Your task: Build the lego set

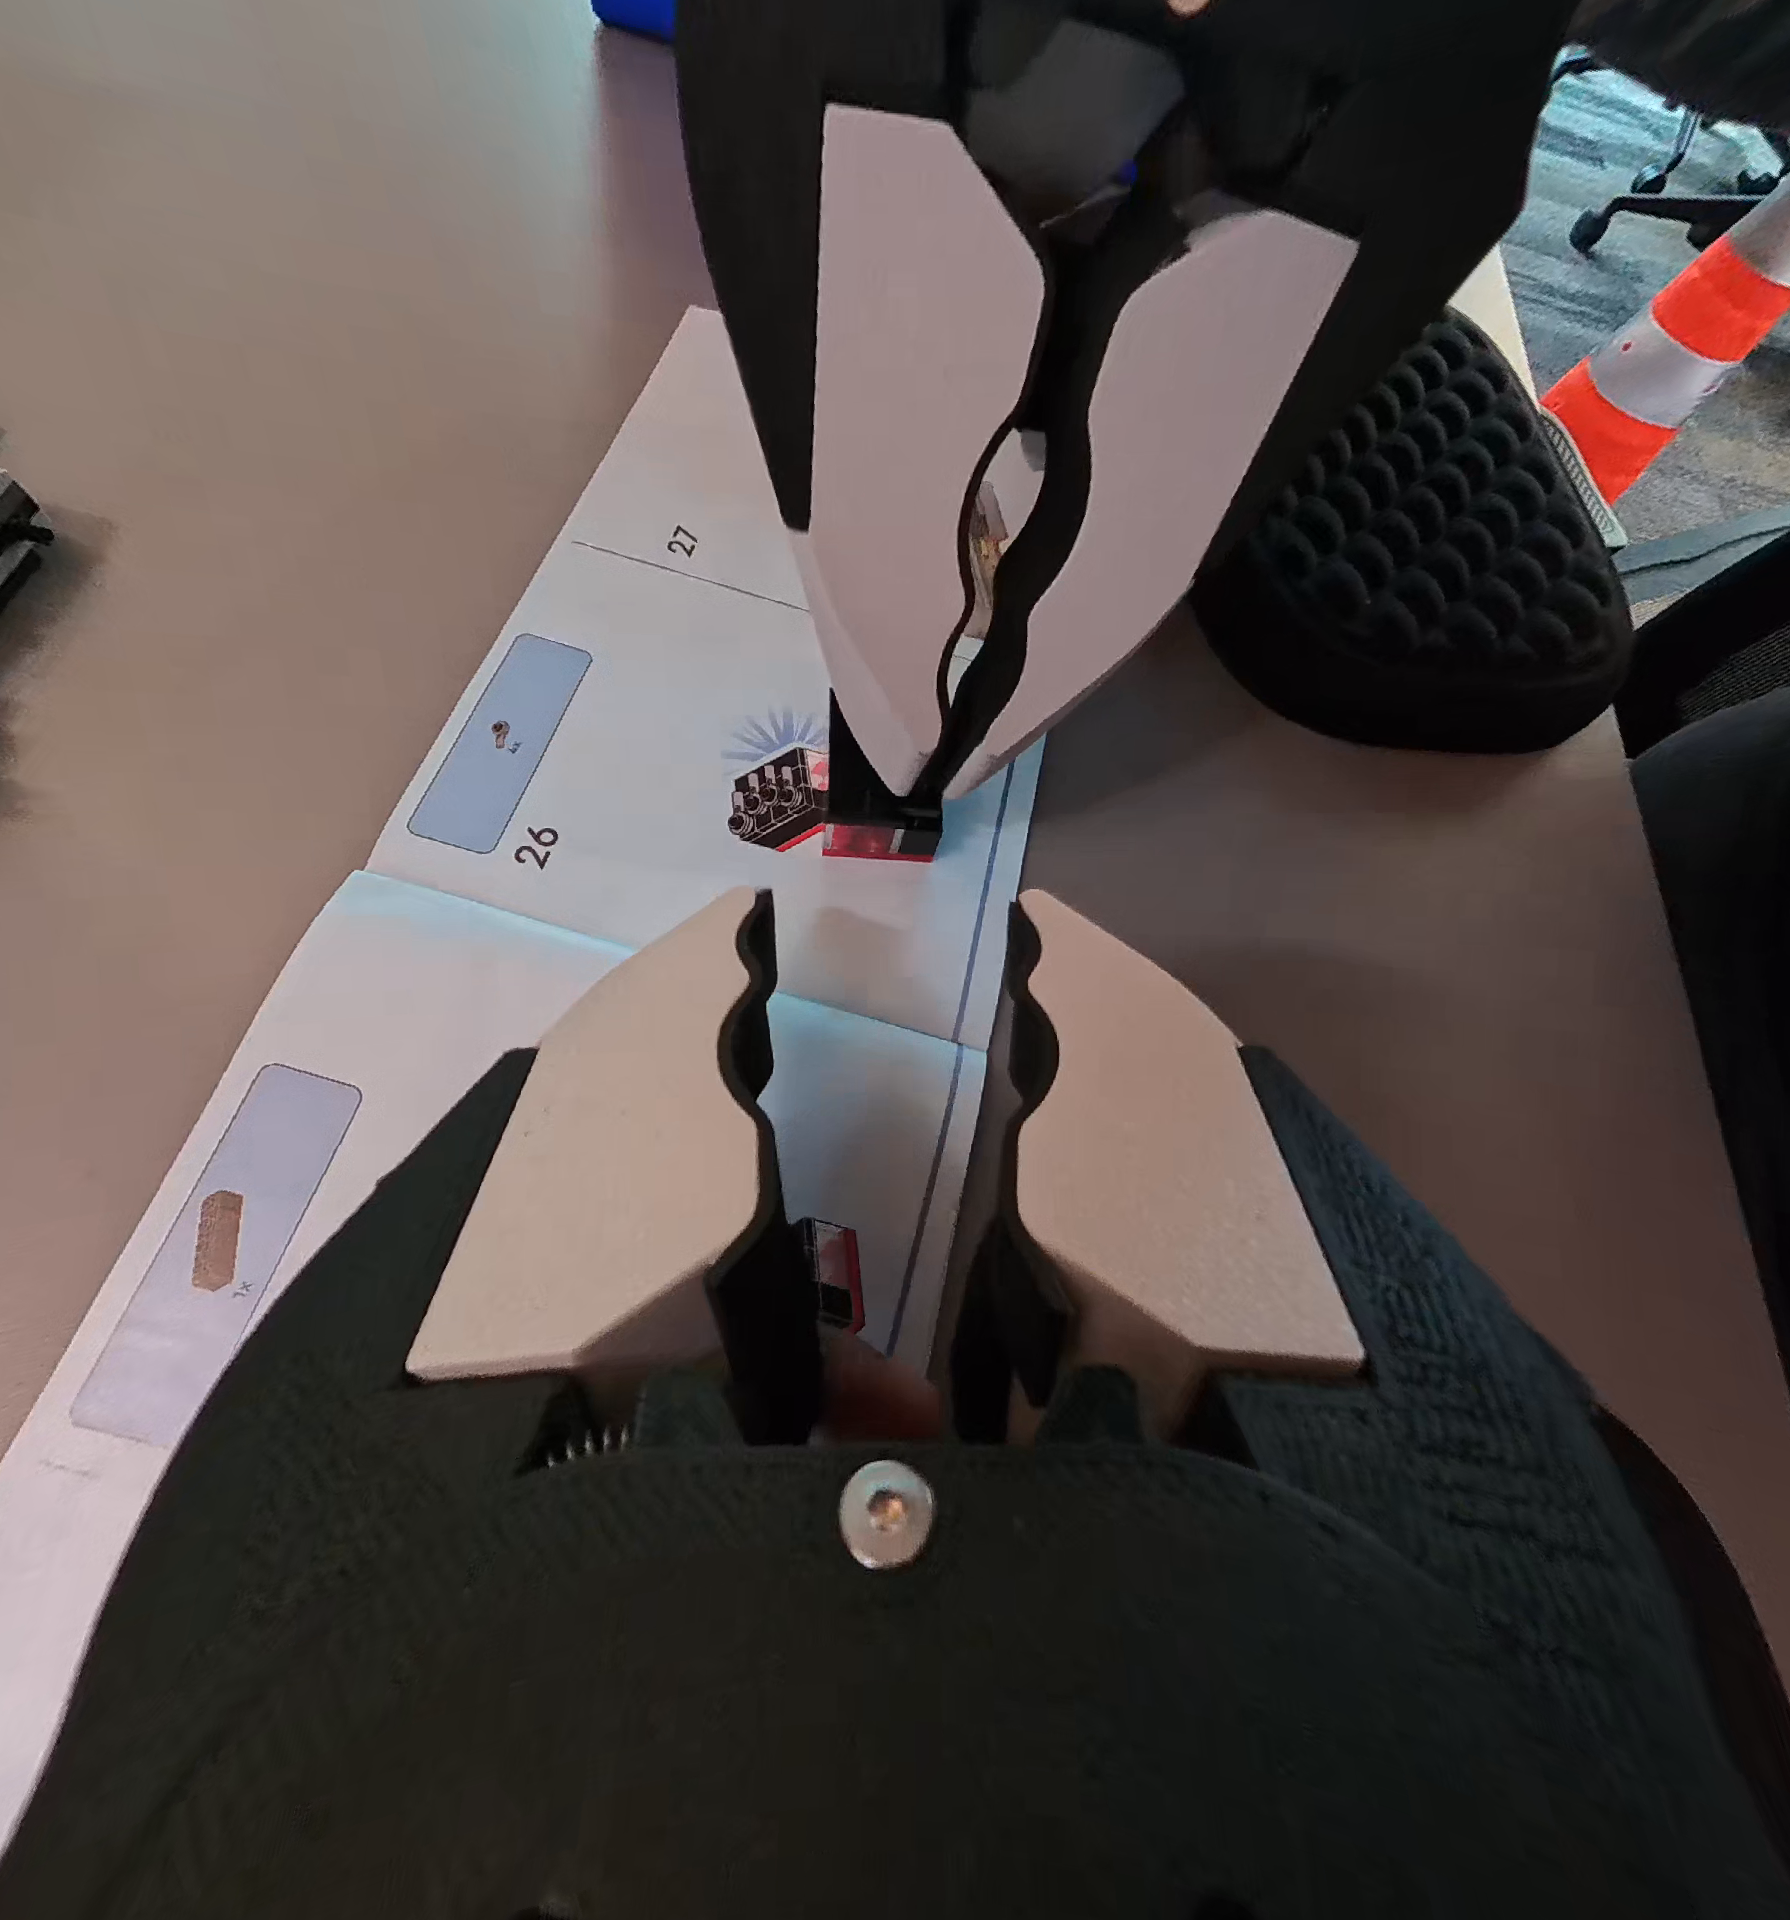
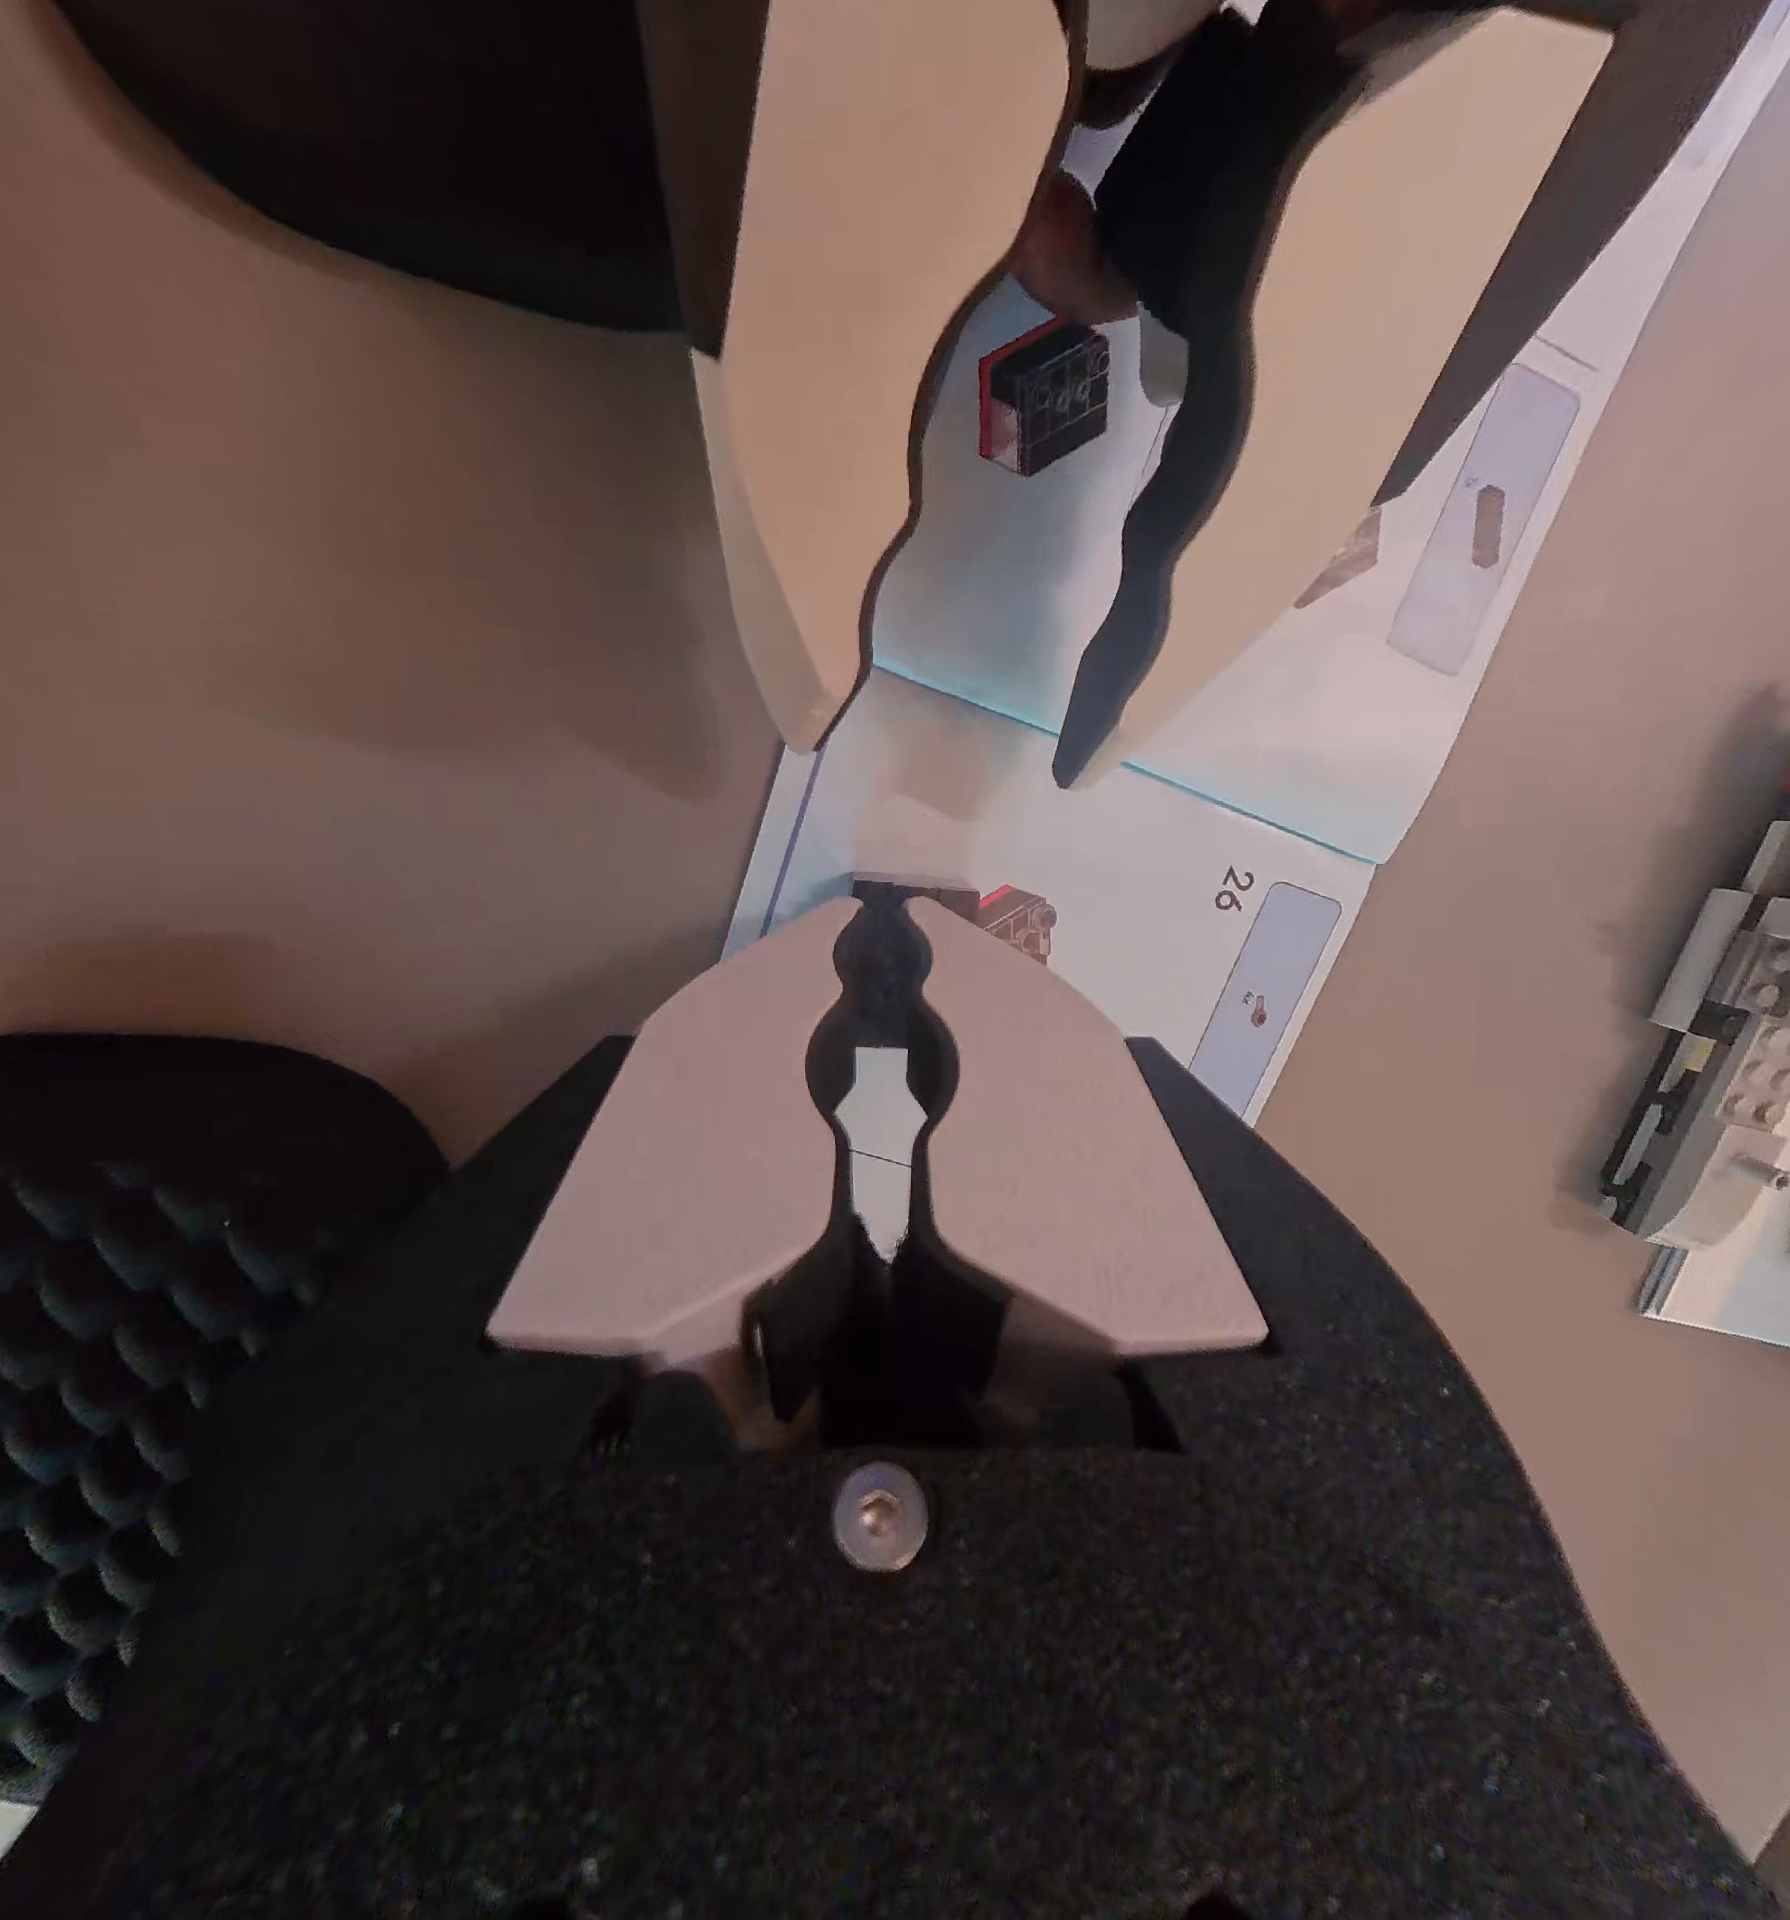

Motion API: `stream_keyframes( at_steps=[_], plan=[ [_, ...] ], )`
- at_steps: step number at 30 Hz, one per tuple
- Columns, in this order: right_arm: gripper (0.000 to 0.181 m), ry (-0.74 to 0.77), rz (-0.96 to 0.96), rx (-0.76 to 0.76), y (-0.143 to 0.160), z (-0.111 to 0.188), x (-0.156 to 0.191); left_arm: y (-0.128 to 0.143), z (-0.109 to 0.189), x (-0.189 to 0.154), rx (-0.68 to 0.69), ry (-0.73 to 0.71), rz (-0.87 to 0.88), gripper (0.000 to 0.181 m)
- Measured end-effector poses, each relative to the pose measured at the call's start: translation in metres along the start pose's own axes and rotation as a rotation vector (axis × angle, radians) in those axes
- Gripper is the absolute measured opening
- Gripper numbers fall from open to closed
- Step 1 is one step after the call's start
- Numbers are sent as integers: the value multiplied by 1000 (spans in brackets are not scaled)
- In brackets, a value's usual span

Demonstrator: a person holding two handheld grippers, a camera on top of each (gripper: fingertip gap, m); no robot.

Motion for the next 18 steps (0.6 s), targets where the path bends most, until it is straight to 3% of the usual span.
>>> stream_keyframes(
  at_steps=[18],
  plan=[
    [4,-72,-77,69,-3,-3,-1,2,8,8,-9,-40,48,41]
  ],
)
Point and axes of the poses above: each gripper's, where its closed fingertips meet, z back along the fingers, y out of its underside, x = y × z across the jaws, the point moved 6 cm from there along z, back along the fingers, and after that the axes turned 12 degrees about z, right-handed, at the moved point
